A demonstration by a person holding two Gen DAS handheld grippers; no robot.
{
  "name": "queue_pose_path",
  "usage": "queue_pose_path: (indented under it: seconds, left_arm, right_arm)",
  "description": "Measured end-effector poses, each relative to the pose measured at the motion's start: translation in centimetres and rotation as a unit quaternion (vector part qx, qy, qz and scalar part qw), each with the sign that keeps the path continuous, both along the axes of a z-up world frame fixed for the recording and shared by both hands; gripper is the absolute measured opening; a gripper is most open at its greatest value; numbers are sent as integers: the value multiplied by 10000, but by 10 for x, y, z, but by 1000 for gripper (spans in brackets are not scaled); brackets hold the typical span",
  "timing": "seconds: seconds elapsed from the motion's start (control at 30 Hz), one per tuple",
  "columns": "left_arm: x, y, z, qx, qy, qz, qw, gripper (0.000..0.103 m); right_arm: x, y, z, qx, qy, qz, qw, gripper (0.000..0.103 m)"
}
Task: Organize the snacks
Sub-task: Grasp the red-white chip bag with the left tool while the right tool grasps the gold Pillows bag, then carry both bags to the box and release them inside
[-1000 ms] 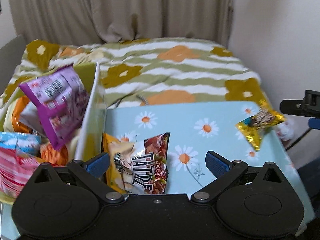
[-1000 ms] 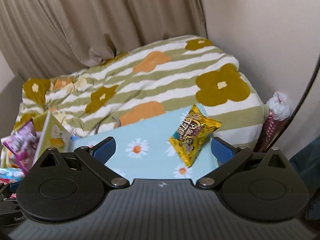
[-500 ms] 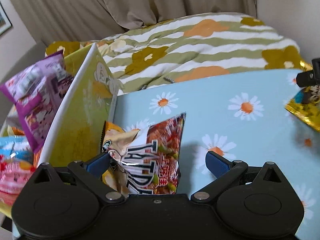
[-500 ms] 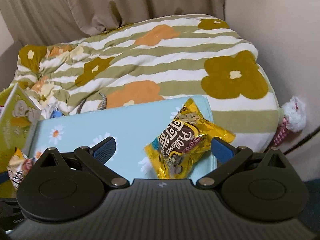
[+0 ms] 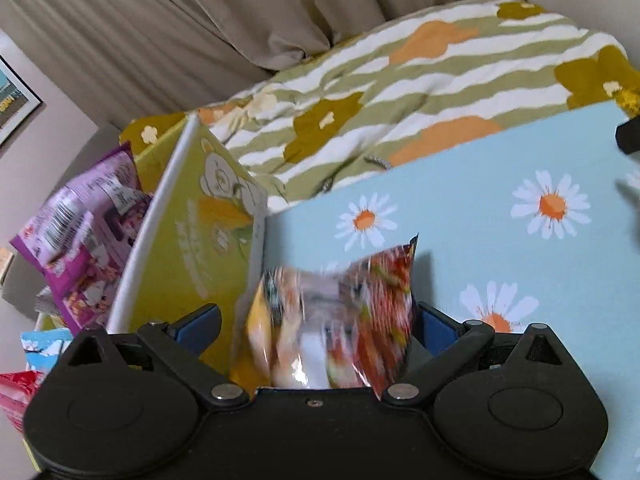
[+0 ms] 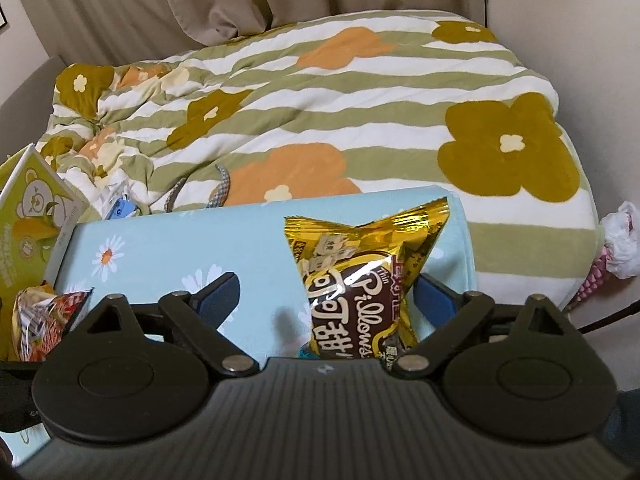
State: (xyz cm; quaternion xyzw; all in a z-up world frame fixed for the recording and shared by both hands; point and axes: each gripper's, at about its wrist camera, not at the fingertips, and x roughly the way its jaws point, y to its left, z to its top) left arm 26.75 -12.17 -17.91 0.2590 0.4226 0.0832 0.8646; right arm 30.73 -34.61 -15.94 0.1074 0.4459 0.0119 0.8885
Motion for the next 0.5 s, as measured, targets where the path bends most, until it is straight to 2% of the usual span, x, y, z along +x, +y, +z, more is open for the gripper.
queue_pose_path:
  seconds: [0.13,0.33,0.5]
  left_arm:
    - [3,6,-9,-22,155,76,9998,94]
    - [4,11,-12,-67,66,-50,9999,82]
    - [5,13,-7,-300,27,-215,9993,78]
  right_arm:
    - [2,-1,-2,0,21,28,10000,103]
    - [5,0,-6,47,67,71,9999,99]
    - [4,-1,-9,114,33,4,9999,98]
